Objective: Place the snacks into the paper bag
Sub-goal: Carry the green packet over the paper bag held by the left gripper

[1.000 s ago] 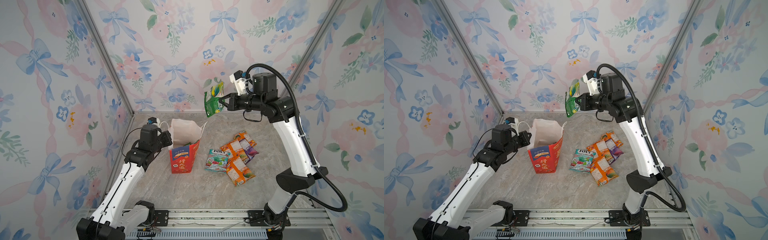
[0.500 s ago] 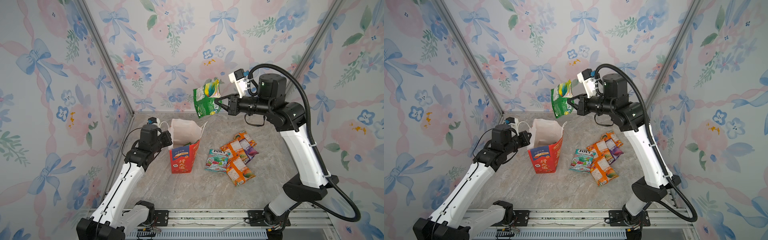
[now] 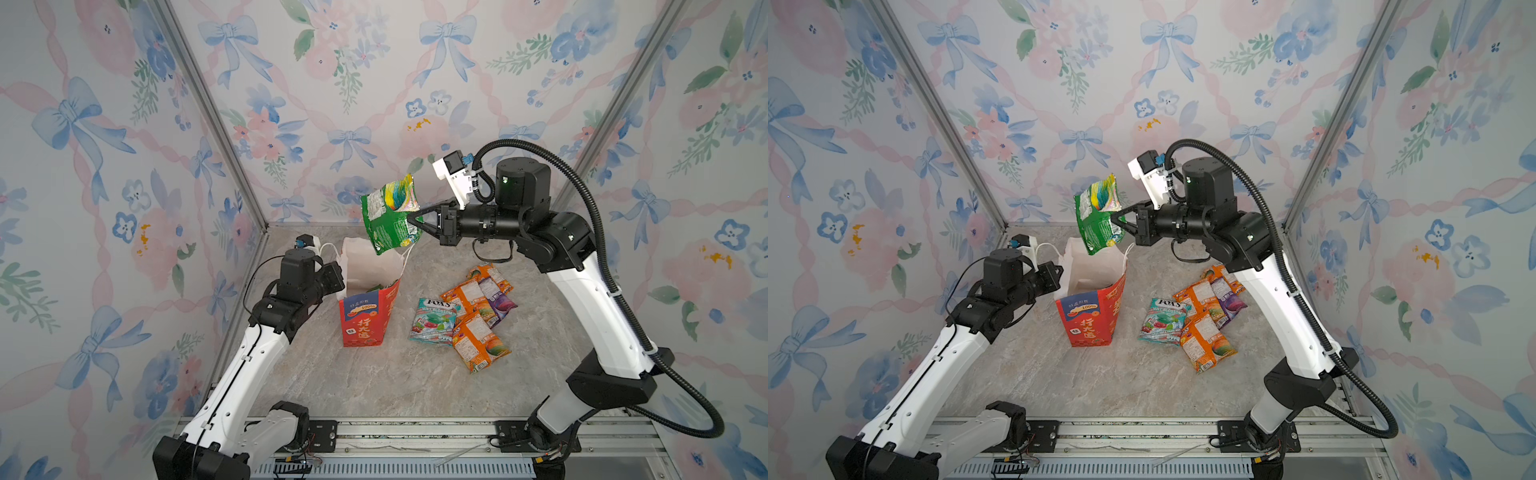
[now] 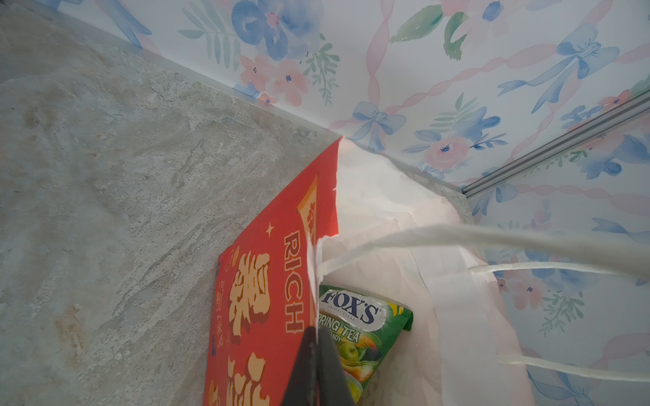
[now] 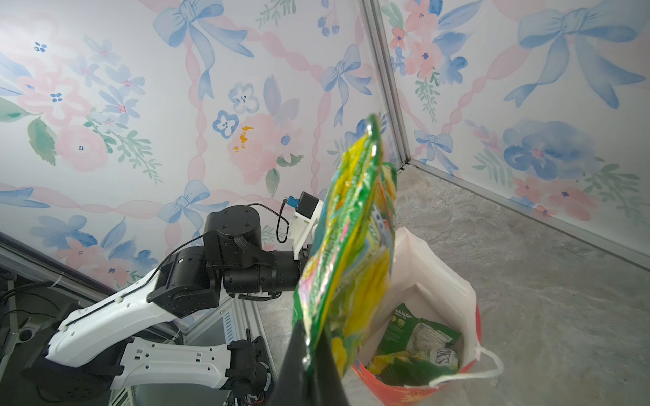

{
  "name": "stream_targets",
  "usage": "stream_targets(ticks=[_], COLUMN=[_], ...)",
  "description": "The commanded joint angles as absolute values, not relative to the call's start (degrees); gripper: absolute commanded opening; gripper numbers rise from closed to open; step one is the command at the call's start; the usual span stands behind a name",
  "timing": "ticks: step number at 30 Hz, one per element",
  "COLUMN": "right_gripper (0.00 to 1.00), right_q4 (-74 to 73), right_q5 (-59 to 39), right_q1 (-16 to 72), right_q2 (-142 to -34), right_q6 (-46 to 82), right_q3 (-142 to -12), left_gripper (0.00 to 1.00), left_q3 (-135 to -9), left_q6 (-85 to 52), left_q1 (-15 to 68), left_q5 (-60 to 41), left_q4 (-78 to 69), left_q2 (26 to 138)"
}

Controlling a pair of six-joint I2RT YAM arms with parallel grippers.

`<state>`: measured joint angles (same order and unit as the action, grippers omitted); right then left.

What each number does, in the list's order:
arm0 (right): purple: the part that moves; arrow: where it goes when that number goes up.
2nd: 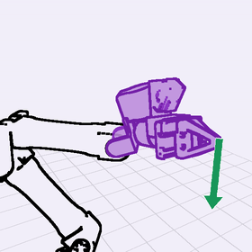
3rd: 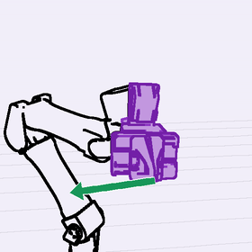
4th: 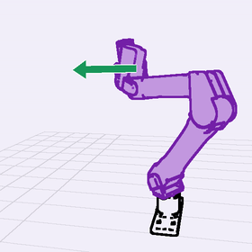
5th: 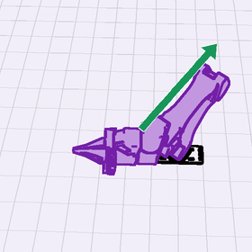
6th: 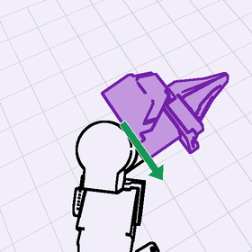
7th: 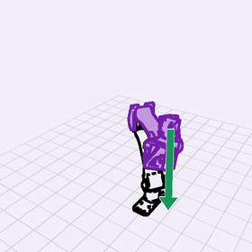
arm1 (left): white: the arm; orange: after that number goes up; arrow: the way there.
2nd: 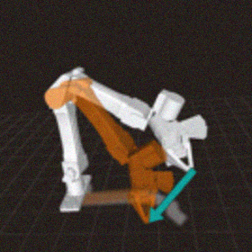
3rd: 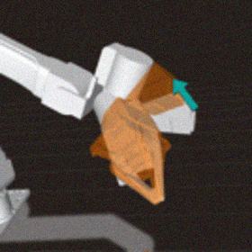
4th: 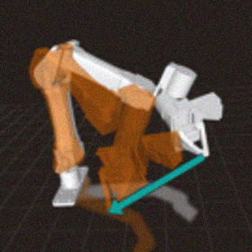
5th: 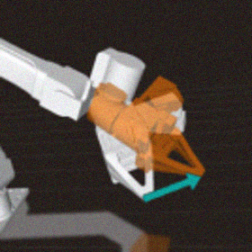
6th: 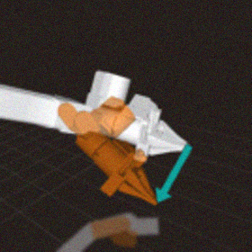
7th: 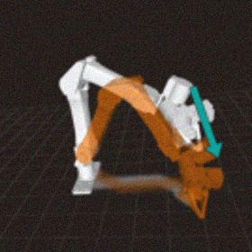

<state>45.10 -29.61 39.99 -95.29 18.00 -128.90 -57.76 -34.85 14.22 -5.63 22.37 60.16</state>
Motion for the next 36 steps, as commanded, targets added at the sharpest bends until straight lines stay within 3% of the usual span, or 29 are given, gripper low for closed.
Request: stream_targets(ticks=[1,36], right_gripper=[0.0,0.0], right_q4=[42.2,47.1], right_q5=[-29.4,-24.6], right_q1=[41.4,45.8], right_q2=[-98.0,-104.5], right_q6=[19.7,20.2], right_q3=[-126.8,-122.6], left_gripper=[0.0,0.0], left_q3=[-57.9,-58.7], left_q6=[-35.9,-36.5], left_q1=[14.5,14.7], left_q5=[-6.3,-6.5], left_q4=[23.5,23.5], left_q2=[59.6,60.8])
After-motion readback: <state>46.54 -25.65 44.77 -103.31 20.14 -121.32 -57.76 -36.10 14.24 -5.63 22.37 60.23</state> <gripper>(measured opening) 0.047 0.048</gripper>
